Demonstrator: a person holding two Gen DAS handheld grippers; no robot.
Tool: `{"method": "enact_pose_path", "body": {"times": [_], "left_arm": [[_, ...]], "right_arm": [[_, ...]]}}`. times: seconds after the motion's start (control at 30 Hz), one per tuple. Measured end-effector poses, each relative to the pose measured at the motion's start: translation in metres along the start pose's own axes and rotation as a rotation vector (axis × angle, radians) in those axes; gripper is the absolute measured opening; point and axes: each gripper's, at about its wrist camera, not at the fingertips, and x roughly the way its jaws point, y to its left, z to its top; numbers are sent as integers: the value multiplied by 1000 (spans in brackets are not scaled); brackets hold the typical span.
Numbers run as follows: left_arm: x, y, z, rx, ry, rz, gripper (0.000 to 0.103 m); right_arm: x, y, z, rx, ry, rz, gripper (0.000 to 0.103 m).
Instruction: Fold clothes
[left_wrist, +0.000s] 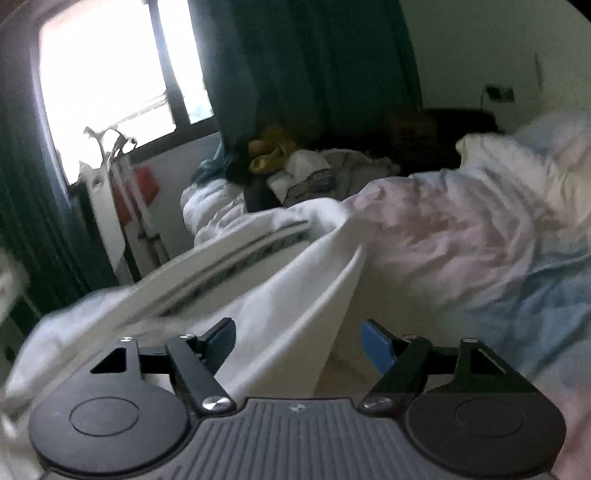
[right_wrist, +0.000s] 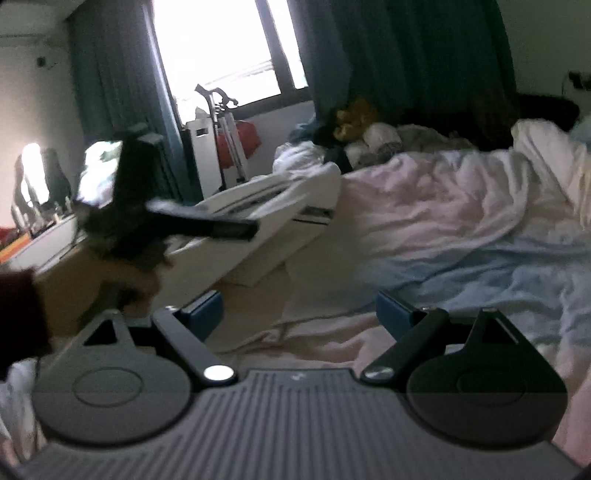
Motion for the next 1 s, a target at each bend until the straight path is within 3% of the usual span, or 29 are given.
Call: {"method": "enact_pose_path", "body": {"times": [0.23,0.3,0.37,0.43,0.6,0.77,1.0], "left_arm": [[85,-22,41,38,20,37,71],[104,-22,45,36,54,22,62],[120,-21,47,33,97,-19,32],[127,-19,47,28,125,-62,9],[79,-16,54,56,24,-106,3],[6,-2,55,60,-49,-147,2],[-118,17,2,22,-102,-207,2]], "right_arm": [[25,-22,-3,65,28,-40,91],[29,-27,-4,76,28,-46,91],[32,-32,-4,86,28,-51,91],[34,-38,-4,97,30,-56,91],[36,-48,-4,132,27,-73,91],[35,-40,-3,97,26,-67,91],[19,-36,3,114,-33,-30,91]]}}
